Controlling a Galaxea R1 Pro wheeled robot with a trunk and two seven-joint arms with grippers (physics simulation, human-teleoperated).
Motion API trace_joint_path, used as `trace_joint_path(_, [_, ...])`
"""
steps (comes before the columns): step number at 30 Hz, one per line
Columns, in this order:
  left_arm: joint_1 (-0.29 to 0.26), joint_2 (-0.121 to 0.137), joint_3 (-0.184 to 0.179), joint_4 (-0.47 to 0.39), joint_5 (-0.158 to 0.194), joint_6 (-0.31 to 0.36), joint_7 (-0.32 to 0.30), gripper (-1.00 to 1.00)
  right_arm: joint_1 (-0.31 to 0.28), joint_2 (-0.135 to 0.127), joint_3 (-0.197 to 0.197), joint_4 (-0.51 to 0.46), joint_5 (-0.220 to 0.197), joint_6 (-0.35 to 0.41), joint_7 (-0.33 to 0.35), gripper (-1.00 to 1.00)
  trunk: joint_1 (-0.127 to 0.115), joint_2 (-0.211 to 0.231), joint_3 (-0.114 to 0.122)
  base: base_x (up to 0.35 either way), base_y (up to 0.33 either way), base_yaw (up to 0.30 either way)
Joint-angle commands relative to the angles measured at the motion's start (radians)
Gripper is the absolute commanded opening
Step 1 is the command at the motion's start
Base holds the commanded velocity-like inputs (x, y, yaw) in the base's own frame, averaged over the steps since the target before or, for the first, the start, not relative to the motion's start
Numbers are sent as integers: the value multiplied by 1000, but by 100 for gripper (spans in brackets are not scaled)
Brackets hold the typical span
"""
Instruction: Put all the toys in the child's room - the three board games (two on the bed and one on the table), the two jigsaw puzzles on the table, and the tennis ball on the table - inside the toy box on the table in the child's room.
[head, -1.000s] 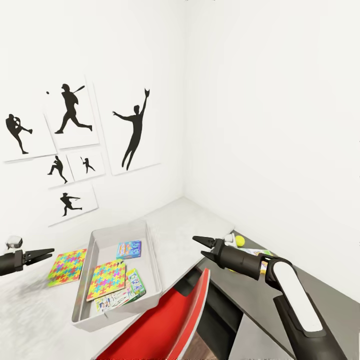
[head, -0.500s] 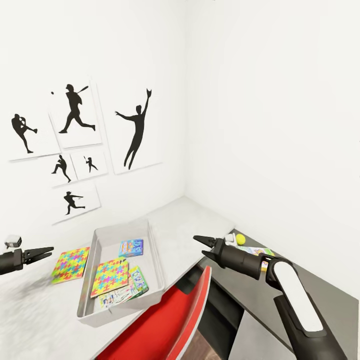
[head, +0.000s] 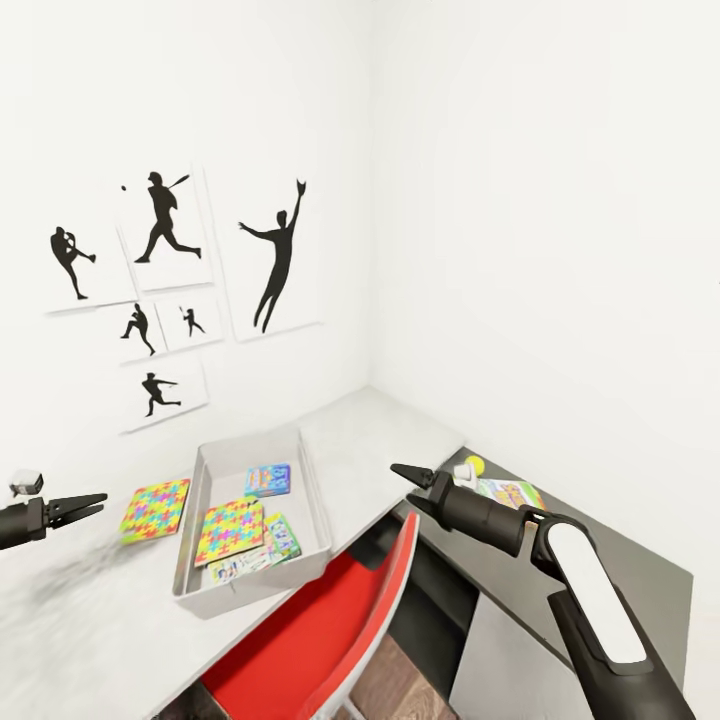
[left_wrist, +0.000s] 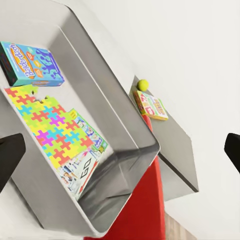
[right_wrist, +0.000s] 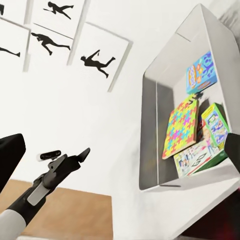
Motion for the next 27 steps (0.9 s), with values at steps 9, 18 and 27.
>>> trace_joint_path(9, [-1, 0, 9, 0, -8, 11, -5, 100, -1, -1, 0, -1, -10, -2, -10, 100, 0, -2, 0, -236, -22, 47])
trace_joint_path(18, [-1, 3, 12, 0, -8, 24, -5, 100, -1, -3, -2, -1, -10, -2, -10, 100, 0, -2, 11, -42, -15, 173])
trace_joint_path(27, [-2, 24, 13, -4, -8, 108, -5, 100, -1, -2, -3, -1, -8, -4, -11, 100, 0, -2, 24, -2, -1, 179])
